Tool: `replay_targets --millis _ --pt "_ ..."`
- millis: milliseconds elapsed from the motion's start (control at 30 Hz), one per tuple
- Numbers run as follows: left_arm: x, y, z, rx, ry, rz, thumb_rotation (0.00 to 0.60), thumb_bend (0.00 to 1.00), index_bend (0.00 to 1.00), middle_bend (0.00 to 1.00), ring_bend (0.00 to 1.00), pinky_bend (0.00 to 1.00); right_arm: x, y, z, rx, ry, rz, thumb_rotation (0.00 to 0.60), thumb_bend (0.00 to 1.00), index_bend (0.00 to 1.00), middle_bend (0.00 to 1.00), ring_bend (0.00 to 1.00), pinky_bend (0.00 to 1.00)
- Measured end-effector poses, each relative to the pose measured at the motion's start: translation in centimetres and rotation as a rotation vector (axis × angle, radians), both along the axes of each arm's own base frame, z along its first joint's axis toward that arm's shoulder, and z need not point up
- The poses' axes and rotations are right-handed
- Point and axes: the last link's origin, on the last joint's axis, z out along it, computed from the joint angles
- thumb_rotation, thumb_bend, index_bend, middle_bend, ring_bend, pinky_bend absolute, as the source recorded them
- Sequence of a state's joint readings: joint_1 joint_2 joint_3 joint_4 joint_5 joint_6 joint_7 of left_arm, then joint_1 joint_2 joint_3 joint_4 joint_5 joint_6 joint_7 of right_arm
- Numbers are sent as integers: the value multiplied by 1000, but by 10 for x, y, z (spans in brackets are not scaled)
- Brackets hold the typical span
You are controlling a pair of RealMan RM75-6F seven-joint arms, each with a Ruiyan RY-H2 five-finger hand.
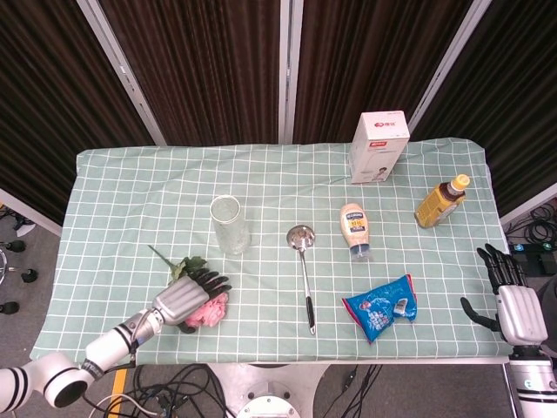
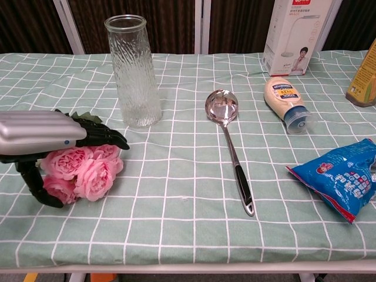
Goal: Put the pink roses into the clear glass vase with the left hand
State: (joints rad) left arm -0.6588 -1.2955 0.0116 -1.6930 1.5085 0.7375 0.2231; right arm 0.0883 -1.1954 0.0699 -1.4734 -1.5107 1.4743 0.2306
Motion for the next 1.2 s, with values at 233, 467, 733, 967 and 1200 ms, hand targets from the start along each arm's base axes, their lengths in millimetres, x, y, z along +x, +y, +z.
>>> replay_targets --millis 233,467,733,967,1200 --pt "-3 2 -3 8 4 -2 600 44 182 94 48 228 0 1 0 -1 1 -4 600 221 0 0 0 0" --pt "-4 3 -9 64 -25 -10 600 128 456 355 298 504 -3 1 -2 5 -1 -14 600 221 0 0 0 0" --pt "-2 4 -8 107 -54 -40 600 202 541 515 461 662 -6 1 -2 7 0 -23 600 221 0 0 0 0" --pt "2 3 4 181 -103 -92 600 235 553 555 508 702 -6 2 -2 6 -2 -24 600 221 0 0 0 0" --pt "-1 7 40 354 -76 -163 600 237 560 555 508 702 -4 4 3 -11 -6 -13 600 221 0 0 0 0"
